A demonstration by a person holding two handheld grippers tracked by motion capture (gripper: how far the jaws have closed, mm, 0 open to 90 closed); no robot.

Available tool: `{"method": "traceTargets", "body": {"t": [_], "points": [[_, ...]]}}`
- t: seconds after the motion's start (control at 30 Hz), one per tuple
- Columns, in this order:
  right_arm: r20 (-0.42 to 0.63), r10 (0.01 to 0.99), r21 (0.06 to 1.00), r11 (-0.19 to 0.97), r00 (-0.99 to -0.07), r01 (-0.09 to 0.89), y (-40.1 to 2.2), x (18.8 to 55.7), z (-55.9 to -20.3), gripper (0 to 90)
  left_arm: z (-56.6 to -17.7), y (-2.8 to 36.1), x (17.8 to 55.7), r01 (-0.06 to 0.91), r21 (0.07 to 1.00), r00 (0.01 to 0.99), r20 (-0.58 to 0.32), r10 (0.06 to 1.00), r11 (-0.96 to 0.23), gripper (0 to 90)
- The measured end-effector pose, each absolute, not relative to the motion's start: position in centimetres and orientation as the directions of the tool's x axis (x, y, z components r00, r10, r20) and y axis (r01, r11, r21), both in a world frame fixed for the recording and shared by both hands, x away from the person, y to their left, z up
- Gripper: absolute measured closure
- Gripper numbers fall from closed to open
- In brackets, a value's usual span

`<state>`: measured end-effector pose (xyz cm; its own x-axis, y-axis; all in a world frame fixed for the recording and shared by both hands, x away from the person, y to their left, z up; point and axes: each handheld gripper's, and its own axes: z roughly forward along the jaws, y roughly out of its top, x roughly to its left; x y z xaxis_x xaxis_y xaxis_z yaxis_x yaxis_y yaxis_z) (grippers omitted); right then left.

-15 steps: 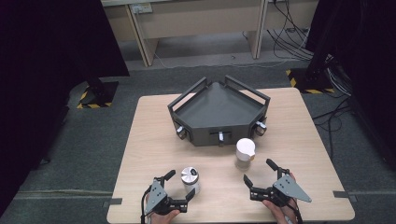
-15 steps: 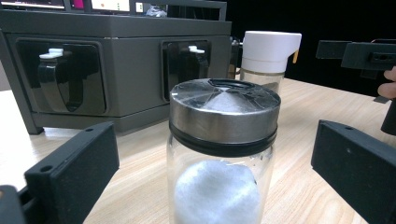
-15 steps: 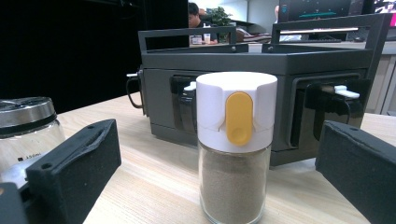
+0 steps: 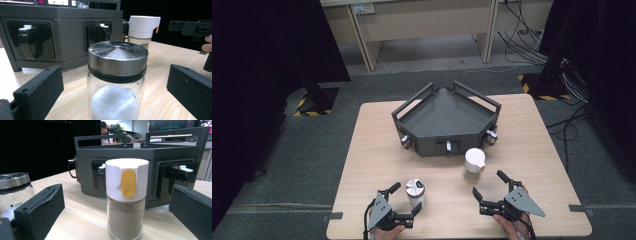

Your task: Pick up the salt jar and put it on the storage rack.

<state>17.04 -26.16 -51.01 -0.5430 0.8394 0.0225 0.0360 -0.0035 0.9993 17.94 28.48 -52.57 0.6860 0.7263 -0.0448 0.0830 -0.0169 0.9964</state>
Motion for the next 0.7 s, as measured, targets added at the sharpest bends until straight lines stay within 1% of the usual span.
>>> {"method": "traceTargets", "body": {"t": [0.7], "points": [[0.027,0.836,0.999,-0.011,-0.548,0.033,-26.16,17.06,-51.14,0.3,-52.46,28.26,18.09,0.082,0.996,0.696,-0.035,0.717,-0.031,0.0]]}}
